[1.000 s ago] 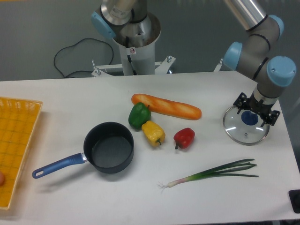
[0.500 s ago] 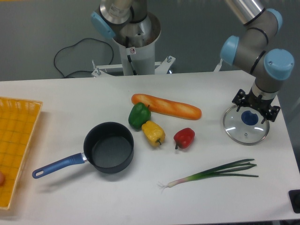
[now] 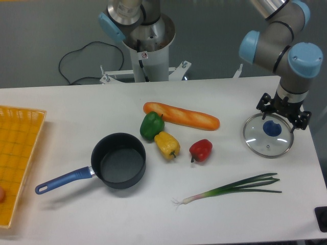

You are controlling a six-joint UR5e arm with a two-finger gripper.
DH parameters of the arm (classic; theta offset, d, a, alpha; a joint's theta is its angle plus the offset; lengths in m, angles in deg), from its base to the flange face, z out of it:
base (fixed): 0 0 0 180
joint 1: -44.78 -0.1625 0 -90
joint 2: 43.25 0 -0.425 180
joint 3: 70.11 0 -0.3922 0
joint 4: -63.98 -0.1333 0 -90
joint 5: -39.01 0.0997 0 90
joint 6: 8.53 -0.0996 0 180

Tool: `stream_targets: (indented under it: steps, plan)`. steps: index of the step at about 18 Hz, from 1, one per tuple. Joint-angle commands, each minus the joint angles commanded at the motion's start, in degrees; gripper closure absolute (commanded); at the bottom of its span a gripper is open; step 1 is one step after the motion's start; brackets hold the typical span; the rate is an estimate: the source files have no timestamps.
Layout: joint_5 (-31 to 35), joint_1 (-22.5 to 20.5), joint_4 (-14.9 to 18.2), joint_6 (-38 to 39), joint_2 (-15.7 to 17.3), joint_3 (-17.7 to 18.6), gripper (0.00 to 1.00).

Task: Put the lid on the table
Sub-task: 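Raise the open gripper up away from the lid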

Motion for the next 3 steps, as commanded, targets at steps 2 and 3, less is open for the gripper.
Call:
stream_targets:
  steps: [2,3]
  plan:
    - [-0.2,0.1,0.0,0.0,0.1,-0.1,0.00]
    - [-0.4,0.1,0.0,0.0,0.1,-0.1,0.00]
